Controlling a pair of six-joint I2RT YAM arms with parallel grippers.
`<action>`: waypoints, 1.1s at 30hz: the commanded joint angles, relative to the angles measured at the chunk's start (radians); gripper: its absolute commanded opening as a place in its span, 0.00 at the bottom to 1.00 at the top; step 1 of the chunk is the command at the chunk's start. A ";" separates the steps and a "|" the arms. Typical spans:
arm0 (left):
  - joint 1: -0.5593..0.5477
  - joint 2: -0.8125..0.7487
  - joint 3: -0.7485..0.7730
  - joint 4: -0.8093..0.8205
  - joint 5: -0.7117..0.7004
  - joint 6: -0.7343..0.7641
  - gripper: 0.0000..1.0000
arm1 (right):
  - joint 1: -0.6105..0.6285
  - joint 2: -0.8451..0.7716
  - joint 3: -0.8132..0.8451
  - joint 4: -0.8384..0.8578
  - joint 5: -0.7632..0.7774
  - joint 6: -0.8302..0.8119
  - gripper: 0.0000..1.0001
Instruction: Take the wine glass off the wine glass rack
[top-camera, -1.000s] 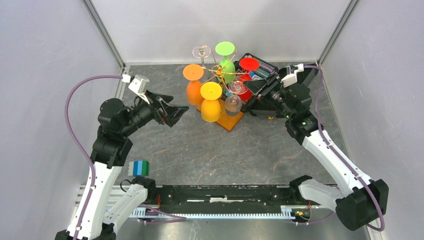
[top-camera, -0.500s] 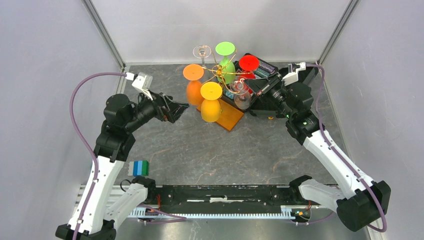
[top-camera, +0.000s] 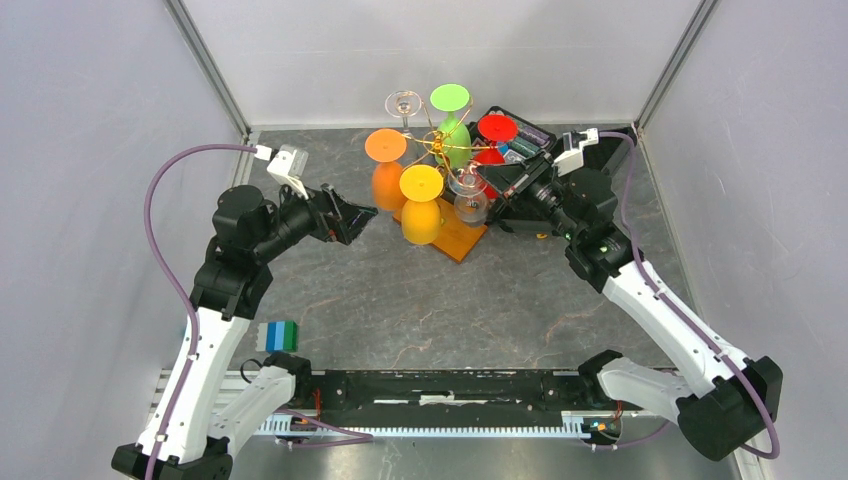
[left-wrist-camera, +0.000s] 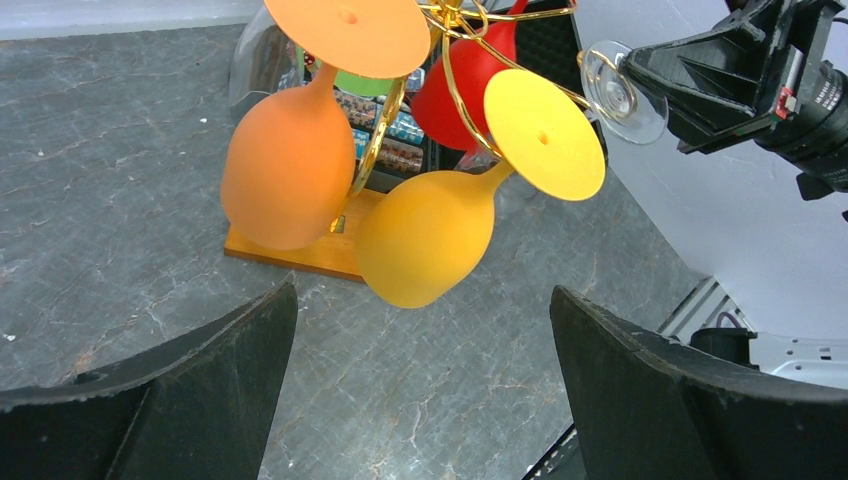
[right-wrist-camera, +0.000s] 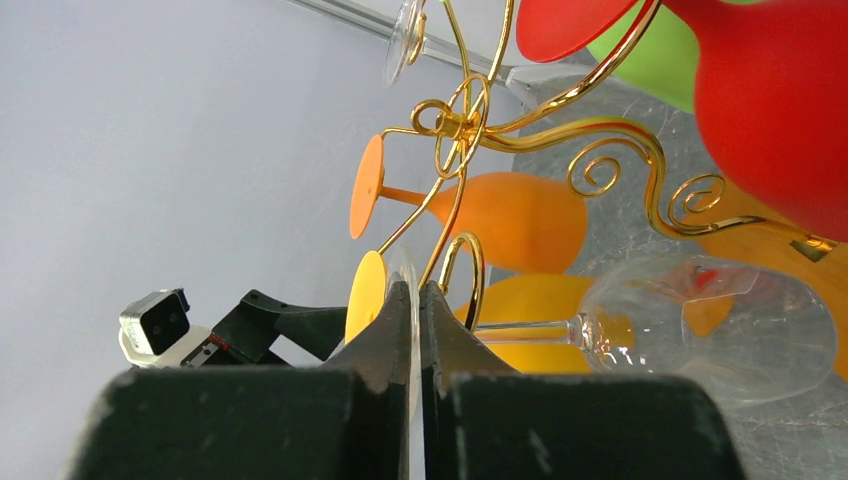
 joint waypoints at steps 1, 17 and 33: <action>0.004 -0.002 0.033 0.001 -0.021 0.018 1.00 | 0.018 0.021 0.037 0.027 -0.008 0.003 0.00; 0.004 -0.005 0.035 -0.007 -0.053 0.016 1.00 | 0.036 0.074 0.069 0.133 0.058 0.047 0.00; 0.004 -0.021 0.027 0.008 -0.077 0.012 1.00 | 0.037 0.098 0.112 0.175 0.201 0.056 0.00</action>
